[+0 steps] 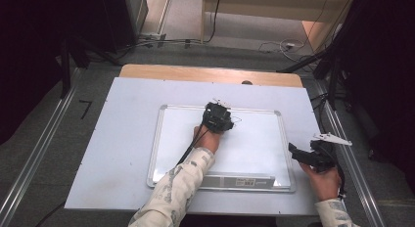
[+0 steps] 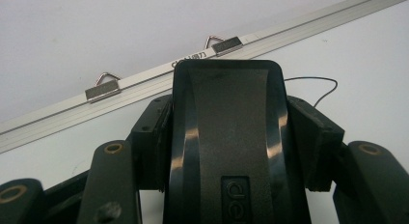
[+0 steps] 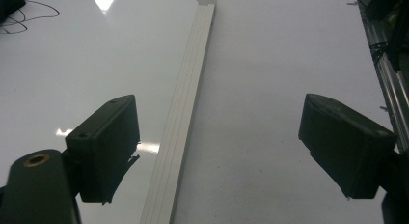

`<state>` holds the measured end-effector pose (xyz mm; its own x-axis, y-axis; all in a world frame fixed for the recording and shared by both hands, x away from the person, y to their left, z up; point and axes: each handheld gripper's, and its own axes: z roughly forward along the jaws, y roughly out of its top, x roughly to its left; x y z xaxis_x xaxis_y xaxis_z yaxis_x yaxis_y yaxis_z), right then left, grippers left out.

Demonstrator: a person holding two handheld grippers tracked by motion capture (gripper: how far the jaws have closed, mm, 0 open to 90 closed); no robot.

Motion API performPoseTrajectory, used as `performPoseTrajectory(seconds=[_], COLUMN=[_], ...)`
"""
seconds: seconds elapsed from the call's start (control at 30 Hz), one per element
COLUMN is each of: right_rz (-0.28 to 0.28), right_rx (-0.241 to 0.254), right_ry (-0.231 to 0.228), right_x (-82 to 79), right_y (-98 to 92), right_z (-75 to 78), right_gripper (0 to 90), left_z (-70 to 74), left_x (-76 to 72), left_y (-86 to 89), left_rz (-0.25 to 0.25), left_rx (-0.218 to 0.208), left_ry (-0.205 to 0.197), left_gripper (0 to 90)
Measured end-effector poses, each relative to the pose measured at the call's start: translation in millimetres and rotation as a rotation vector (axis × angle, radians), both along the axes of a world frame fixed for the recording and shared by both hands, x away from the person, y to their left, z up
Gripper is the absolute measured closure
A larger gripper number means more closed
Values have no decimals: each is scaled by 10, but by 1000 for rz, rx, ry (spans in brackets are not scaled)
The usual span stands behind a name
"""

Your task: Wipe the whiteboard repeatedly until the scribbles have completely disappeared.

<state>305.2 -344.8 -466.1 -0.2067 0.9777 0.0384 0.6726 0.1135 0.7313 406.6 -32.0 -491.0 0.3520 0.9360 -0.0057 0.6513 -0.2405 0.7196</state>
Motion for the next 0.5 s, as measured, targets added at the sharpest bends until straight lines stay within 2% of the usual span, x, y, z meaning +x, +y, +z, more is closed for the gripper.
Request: performPoseTrajectory(seconds=[0.5], right_rz=[5], right_rx=[1], right_ry=[4], right_x=[3], right_y=[0], right_z=[-3], right_gripper=[130], left_z=[0], left_x=[4], left_y=[-114], left_rz=[-16], left_rx=[7], left_ry=[-3], left_gripper=[411])
